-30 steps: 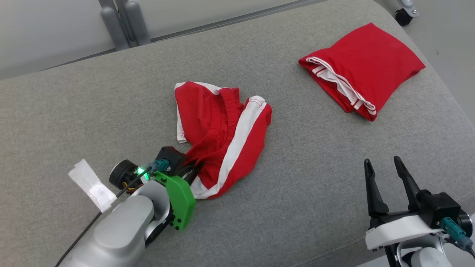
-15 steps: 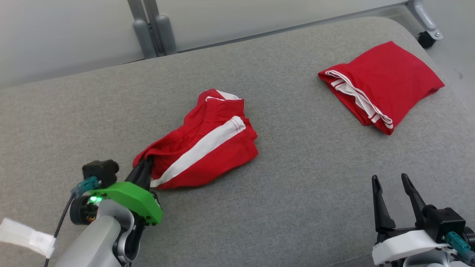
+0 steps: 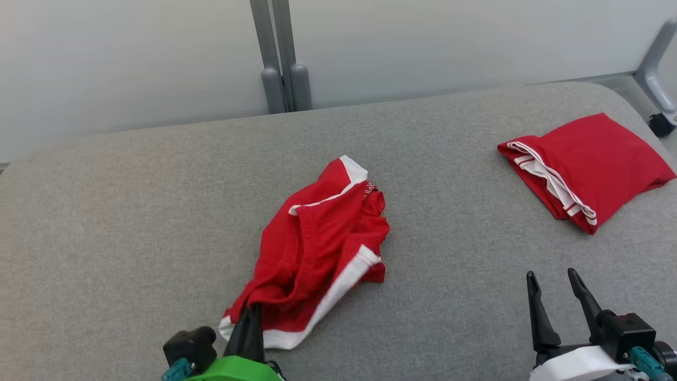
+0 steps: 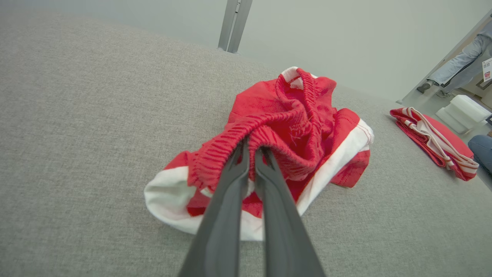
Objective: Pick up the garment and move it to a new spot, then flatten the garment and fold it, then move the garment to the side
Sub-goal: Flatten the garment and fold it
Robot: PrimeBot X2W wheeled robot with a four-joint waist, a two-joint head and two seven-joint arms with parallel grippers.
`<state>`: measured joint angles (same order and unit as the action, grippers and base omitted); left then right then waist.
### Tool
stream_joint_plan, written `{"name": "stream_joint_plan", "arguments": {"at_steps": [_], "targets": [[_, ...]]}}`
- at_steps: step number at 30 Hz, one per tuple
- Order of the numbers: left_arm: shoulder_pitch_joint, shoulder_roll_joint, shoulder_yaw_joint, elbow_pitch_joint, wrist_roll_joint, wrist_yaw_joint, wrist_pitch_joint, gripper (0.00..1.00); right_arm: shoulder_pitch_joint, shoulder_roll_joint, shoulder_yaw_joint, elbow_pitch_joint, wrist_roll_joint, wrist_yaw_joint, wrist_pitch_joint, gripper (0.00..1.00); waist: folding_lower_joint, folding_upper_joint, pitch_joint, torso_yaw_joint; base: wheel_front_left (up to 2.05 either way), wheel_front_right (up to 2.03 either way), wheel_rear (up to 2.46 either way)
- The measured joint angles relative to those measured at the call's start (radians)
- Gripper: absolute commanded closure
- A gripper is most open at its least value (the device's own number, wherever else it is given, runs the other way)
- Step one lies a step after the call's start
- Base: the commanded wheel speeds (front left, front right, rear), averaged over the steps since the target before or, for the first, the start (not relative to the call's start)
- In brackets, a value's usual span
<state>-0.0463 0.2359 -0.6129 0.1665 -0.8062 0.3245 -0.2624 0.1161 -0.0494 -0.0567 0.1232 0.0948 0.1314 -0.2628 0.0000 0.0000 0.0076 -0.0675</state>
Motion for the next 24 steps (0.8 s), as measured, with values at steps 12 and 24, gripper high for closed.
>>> {"name": "stream_joint_plan", "arguments": {"at_steps": [12, 24], "targets": [[0.062, -0.049, 0.115, -0.016, -0.187, -0.060, 0.024, 1.00, 0.013, 0.000, 0.018, 0.002, 0.011, 0.000, 0.000, 0.00, 0.0000, 0.0000, -0.052, 0.013, 0.00, 0.00, 0.00], [0.000, -0.057, 0.372, 0.328, -0.332, -0.093, 0.006, 1.00, 0.012, 0.000, 0.024, 0.019, 0.011, 0.000, 0.000, 0.00, 0.0000, 0.0000, -0.013, -0.023, 0.00, 0.00, 0.00]]}}
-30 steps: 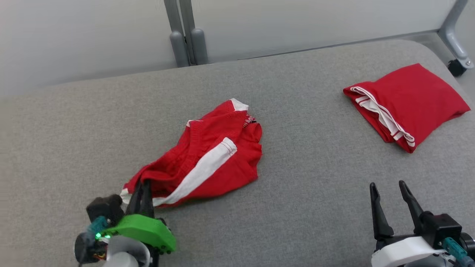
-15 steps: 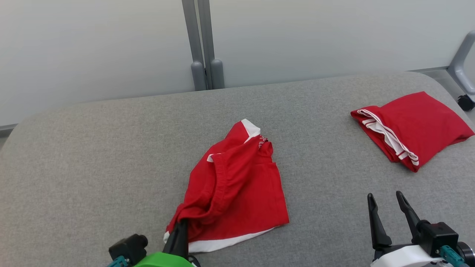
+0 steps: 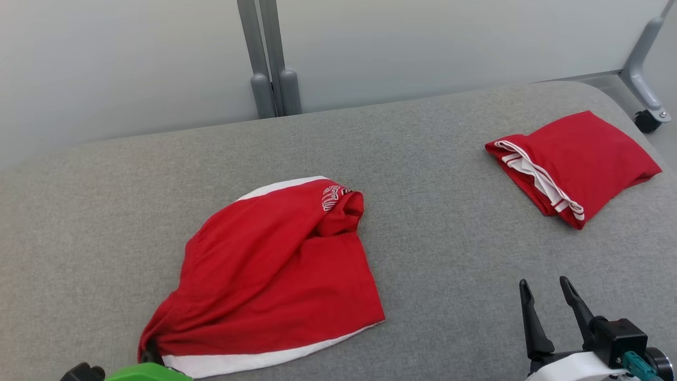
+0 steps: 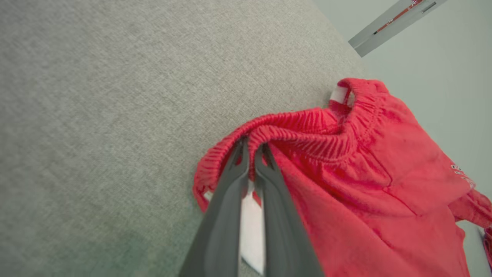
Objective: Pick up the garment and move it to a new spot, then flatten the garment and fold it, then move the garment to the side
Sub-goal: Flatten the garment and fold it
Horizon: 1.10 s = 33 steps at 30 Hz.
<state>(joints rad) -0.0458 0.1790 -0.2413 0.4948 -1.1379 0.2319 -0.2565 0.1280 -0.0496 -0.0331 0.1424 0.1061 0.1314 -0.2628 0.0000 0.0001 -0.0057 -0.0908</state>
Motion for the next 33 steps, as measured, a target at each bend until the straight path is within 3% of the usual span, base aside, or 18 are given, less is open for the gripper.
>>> {"name": "stream_joint_plan", "arguments": {"at_steps": [5, 7, 8, 11, 15, 18, 23, 28, 33], "targets": [[0.000, -0.031, 0.029, 0.084, 0.008, -0.060, -0.005, 1.00, 0.000, 0.000, -0.007, 0.001, -0.002, 0.000, 0.000, 0.00, 0.0000, 0.0000, 0.012, -0.009, 0.00, 0.00, 0.00], [0.000, -0.039, 0.038, 0.091, 0.027, -0.080, -0.006, 0.44, 0.000, 0.000, -0.012, 0.001, -0.003, 0.000, 0.000, 0.00, 0.0000, 0.0000, 0.014, -0.005, 0.00, 0.00, 0.00], [0.000, -0.040, 0.050, 0.083, 0.051, -0.096, -0.006, 0.00, 0.000, 0.000, -0.014, 0.001, -0.004, 0.000, 0.000, 0.00, 0.0000, 0.0000, 0.014, -0.001, 0.00, 0.00, 0.00], [0.011, -0.045, 0.101, 0.036, 0.158, -0.104, -0.006, 0.00, 0.000, 0.000, -0.015, 0.000, -0.005, 0.000, 0.000, 0.00, 0.0000, 0.0000, 0.016, 0.009, 0.00, 0.00, 0.00], [0.044, -0.057, 0.201, -0.099, 0.379, -0.069, -0.008, 0.00, -0.001, 0.000, -0.012, -0.004, -0.009, 0.000, 0.000, 0.00, 0.0000, 0.0000, 0.018, 0.023, 0.00, 0.00, 0.00], [0.077, -0.086, 0.196, -0.176, 0.490, -0.070, -0.008, 0.00, -0.007, 0.000, -0.008, -0.004, -0.012, 0.000, 0.000, 0.00, 0.0000, 0.0000, 0.020, 0.024, 0.00, 0.00, 0.00], [0.053, -0.111, 0.007, -0.196, 0.586, -0.139, 0.026, 0.00, -0.016, 0.000, 0.009, -0.012, -0.014, 0.000, 0.000, 0.00, 0.0000, 0.0000, 0.034, 0.013, 0.00, 0.00, 0.00], [-0.105, -0.127, -0.200, -0.159, 0.640, -0.198, 0.164, 0.00, -0.063, 0.000, 0.030, -0.024, -0.013, 0.000, 0.000, 0.00, 0.0000, 0.0000, 0.077, -0.006, 0.00, 0.00, 0.00], [-0.258, -0.129, -0.287, -0.058, 0.653, -0.201, 0.254, 0.00, -0.105, 0.000, 0.045, -0.026, 0.007, 0.000, 0.000, 0.00, 0.0000, 0.0000, 0.124, -0.045, 0.00, 0.00, 0.00]]}}
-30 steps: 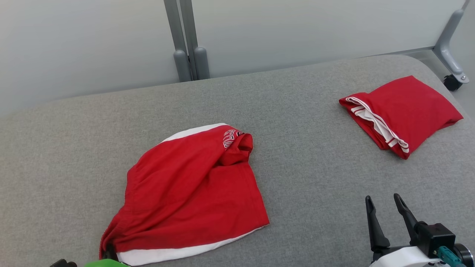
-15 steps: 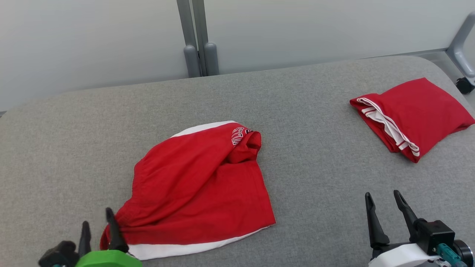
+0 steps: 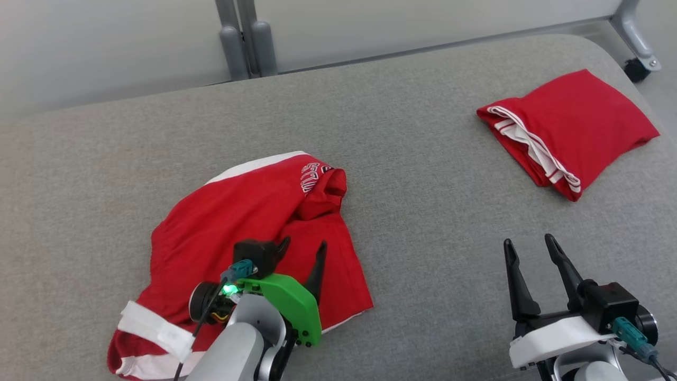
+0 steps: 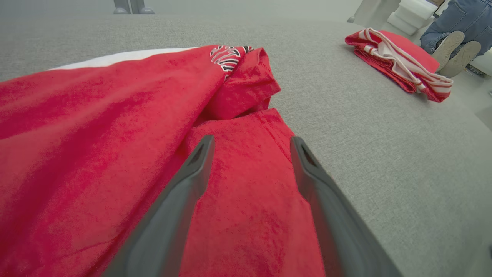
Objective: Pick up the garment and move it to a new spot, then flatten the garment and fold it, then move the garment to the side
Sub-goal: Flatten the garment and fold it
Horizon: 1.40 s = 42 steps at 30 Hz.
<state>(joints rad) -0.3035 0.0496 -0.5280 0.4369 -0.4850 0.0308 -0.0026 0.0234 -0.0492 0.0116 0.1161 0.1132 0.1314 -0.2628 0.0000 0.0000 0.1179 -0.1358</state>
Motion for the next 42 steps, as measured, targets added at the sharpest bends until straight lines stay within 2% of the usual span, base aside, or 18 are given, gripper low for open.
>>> {"name": "stream_joint_plan", "arguments": {"at_steps": [6, 7, 8, 9, 15, 22, 30, 40, 41, 42], "targets": [[-0.072, -0.001, -0.049, 0.135, -0.004, 0.005, 0.096, 0.00, -0.005, -0.001, -0.009, 0.008, 0.026, 0.000, 0.000, 0.00, 0.0000, 0.0000, 0.043, -0.072, 0.00, 0.00, 0.00], [-0.077, -0.002, -0.049, 0.149, -0.003, 0.011, 0.095, 0.03, -0.006, -0.001, -0.011, 0.009, 0.028, 0.000, 0.000, 0.00, 0.0000, 0.0000, 0.048, -0.081, 0.00, 0.00, 0.00], [-0.084, 0.002, -0.048, 0.161, 0.003, 0.018, 0.088, 0.58, -0.007, -0.001, -0.010, 0.008, 0.030, 0.000, 0.000, 0.00, 0.0000, 0.0000, 0.054, -0.092, 0.00, 0.00, 0.00], [-0.092, 0.004, -0.047, 0.173, 0.005, 0.018, 0.081, 1.00, -0.007, -0.001, -0.007, 0.009, 0.034, 0.000, 0.000, 0.00, 0.0000, 0.0000, 0.060, -0.102, 0.00, 0.00, 0.00], [-0.121, 0.006, -0.031, 0.203, -0.007, 0.012, 0.045, 1.00, -0.008, -0.001, -0.012, 0.008, 0.038, 0.000, 0.000, 0.00, 0.0000, 0.0000, 0.086, -0.134, 0.00, 0.00, 0.00], [-0.140, 0.007, -0.026, 0.257, -0.014, 0.006, 0.020, 1.00, -0.015, -0.001, -0.013, 0.009, 0.033, 0.000, 0.000, 0.00, 0.0000, 0.0000, 0.081, -0.132, 0.00, 0.00, 0.00], [-0.189, 0.014, 0.003, 0.312, -0.017, 0.010, -0.092, 1.00, -0.016, -0.001, -0.006, 0.011, 0.024, 0.000, 0.000, 0.00, 0.0000, 0.0000, 0.077, -0.139, 0.00, 0.00, 0.00], [-0.260, 0.011, 0.004, 0.409, -0.014, 0.015, -0.184, 1.00, -0.017, -0.001, -0.001, 0.015, 0.015, 0.000, 0.000, 0.00, 0.0000, 0.0000, 0.073, -0.156, 0.00, 0.00, 0.00], [-0.263, 0.010, 0.007, 0.416, -0.014, 0.018, -0.195, 0.95, -0.017, -0.001, -0.001, 0.016, 0.015, 0.000, 0.000, 0.00, 0.0000, 0.0000, 0.072, -0.157, 0.00, 0.00, 0.00], [-0.265, 0.010, 0.008, 0.426, -0.014, 0.021, -0.208, 0.68, -0.017, -0.001, -0.002, 0.017, 0.015, 0.000, 0.000, 0.00, 0.0000, 0.0000, 0.071, -0.157, 0.00, 0.00, 0.00]]}}
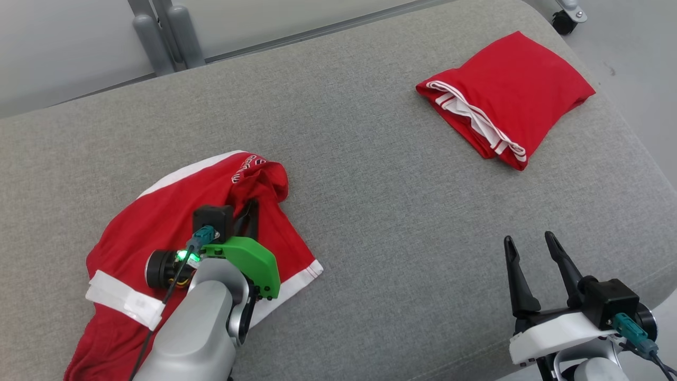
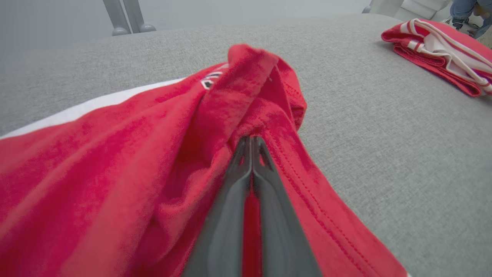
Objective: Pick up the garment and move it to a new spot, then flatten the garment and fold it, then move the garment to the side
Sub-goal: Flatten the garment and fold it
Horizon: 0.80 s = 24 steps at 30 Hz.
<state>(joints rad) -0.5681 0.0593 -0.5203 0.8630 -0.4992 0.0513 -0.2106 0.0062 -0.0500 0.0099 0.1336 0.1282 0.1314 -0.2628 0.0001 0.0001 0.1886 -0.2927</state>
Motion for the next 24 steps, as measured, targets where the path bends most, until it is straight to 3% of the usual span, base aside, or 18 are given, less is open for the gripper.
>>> {"name": "stream_joint_plan", "arguments": {"at_steps": [1, 2, 3, 7, 11, 12, 17, 24], "targets": [[-0.001, 0.000, 0.000, 0.007, 0.002, 0.003, -0.014, 0.31, 0.000, 0.000, -0.002, 0.000, 0.000, 0.000, 0.000, 0.00, 0.0000, 0.0000, -0.001, 0.001, 0.00, 0.00, 0.00], [-0.001, -0.001, 0.001, 0.011, 0.006, 0.007, -0.025, 0.04, 0.001, 0.000, -0.004, 0.001, 0.000, 0.000, 0.000, 0.00, 0.0000, 0.0000, -0.002, 0.002, 0.00, 0.00, 0.00], [-0.001, -0.002, 0.003, 0.014, 0.006, 0.007, -0.032, 0.00, 0.002, 0.000, -0.007, 0.000, -0.001, 0.000, 0.000, 0.00, 0.0000, 0.0000, -0.003, 0.005, 0.00, 0.00, 0.00], [0.005, -0.006, 0.014, -0.022, -0.011, -0.014, -0.047, 0.00, 0.006, 0.001, -0.016, -0.006, -0.016, 0.000, 0.000, 0.00, 0.0000, 0.0000, -0.015, 0.022, 0.00, 0.00, 0.00], [0.063, -0.008, 0.040, -0.195, -0.003, -0.016, -0.051, 0.00, 0.011, 0.000, -0.037, -0.025, -0.030, 0.000, 0.000, 0.00, 0.0000, 0.0000, -0.031, 0.053, 0.00, 0.00, 0.00], [0.118, -0.009, 0.063, -0.304, 0.016, -0.009, -0.052, 0.00, 0.013, 0.000, -0.048, -0.036, -0.042, 0.000, 0.000, 0.00, 0.0000, 0.0000, -0.039, 0.073, 0.00, 0.00, 0.00], [0.311, -0.009, 0.126, -0.534, 0.075, 0.018, -0.053, 0.00, 0.031, 0.000, -0.070, -0.063, -0.066, 0.000, 0.000, 0.00, 0.0000, 0.0000, -0.068, 0.137, 0.00, 0.00, 0.00], [0.529, 0.009, 0.206, -0.638, 0.151, 0.024, -0.053, 0.00, 0.053, 0.000, -0.089, -0.073, -0.081, 0.000, 0.000, 0.00, 0.0000, 0.0000, -0.117, 0.244, 0.00, 0.00, 0.00]]}}
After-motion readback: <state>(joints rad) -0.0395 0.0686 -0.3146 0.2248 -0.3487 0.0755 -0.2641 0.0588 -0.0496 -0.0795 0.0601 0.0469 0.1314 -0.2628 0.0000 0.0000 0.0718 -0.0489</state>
